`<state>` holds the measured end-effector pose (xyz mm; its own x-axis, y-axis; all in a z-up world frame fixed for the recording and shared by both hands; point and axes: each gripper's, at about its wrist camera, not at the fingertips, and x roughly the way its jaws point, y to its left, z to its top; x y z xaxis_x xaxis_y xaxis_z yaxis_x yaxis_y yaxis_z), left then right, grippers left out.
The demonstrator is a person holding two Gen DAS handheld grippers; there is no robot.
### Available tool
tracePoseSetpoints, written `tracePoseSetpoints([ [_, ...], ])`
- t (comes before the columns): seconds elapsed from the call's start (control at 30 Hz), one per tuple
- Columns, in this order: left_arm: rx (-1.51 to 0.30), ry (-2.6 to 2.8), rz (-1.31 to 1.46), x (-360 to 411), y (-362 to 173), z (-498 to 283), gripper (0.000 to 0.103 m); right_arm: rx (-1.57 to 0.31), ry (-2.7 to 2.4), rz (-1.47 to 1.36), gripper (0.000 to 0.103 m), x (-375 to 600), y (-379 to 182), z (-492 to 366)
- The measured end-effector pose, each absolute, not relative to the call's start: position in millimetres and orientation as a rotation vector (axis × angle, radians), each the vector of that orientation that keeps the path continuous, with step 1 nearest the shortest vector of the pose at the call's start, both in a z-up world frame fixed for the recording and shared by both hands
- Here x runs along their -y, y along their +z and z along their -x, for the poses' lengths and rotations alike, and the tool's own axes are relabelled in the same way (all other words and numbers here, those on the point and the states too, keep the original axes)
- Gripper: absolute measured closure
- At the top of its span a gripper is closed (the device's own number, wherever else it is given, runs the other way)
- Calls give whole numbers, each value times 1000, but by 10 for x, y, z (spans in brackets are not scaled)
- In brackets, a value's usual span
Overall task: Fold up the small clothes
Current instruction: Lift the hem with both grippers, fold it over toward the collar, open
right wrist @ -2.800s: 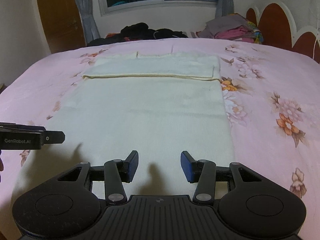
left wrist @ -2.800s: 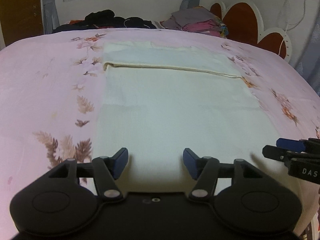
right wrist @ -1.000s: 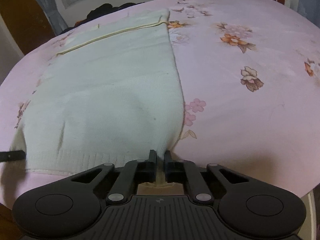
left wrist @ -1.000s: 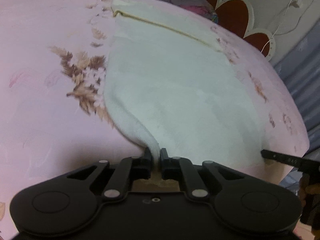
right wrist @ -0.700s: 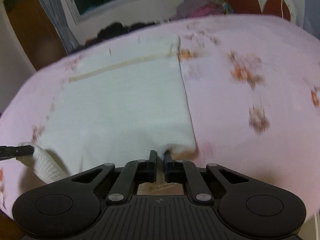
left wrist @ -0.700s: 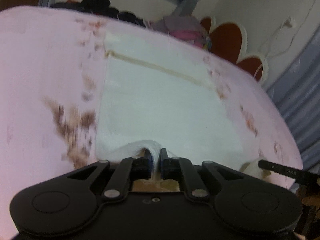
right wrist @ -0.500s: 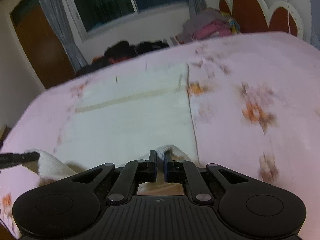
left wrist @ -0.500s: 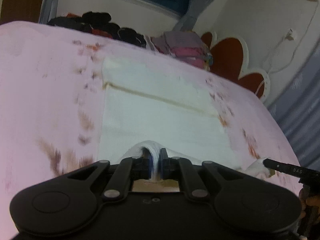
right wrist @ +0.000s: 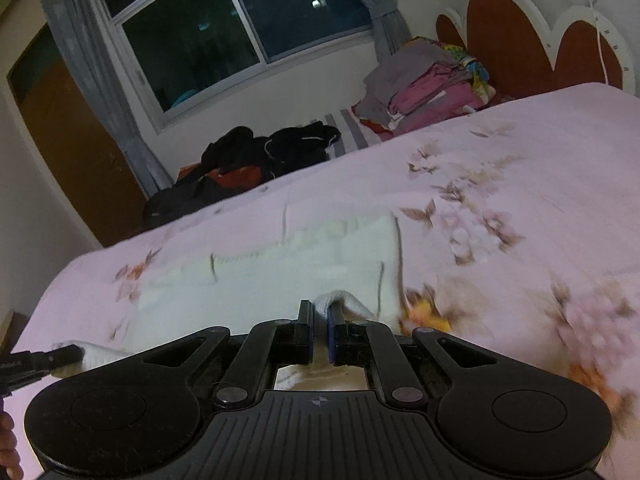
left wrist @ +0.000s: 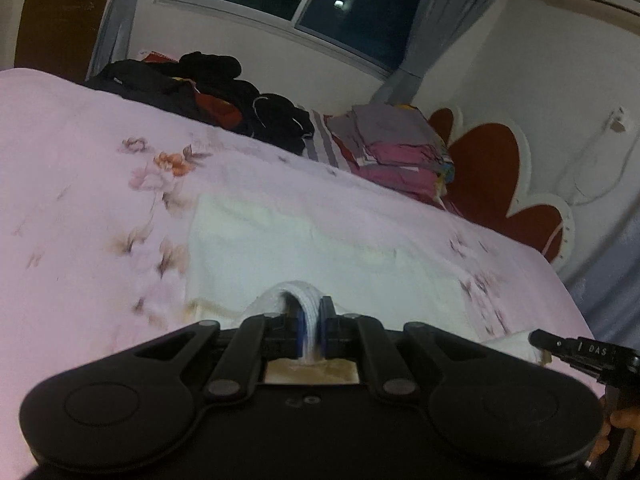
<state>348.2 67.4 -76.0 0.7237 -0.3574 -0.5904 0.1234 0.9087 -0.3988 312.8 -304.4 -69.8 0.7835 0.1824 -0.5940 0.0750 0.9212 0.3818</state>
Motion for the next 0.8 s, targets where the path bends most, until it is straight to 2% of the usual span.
tracePoseSetpoints([
  [0.5,-855,-183,395,-563,-1145,-4681,95,-797,-15,-557,97,3326,-1280,-4352],
  [0.6,-858,-143,395,-568,-1174,-4785,87,-809,-33,-570,96,3334,-1359,-4475],
  [0.63,-849,-125,391,-579,-1169,-4809,80,-800,-39,-569,96,3340,-1358,-4493],
  [0.7,-825,-100,393,-613,-1137,-4846,77,-788,-41,-561,96,3339,-1345,-4527],
  [0.73,-816,-99,398,-637,-1122,-4855,74,-777,-46,-558,87,3345,-1340,-4546],
  [0.77,-811,-95,403,-657,-1103,-4861,68,-756,-59,-550,61,3355,-1320,-4544],
  [0.8,-804,-92,404,-679,-1085,-4861,65,-732,-74,-540,44,3364,-1292,-4541],
])
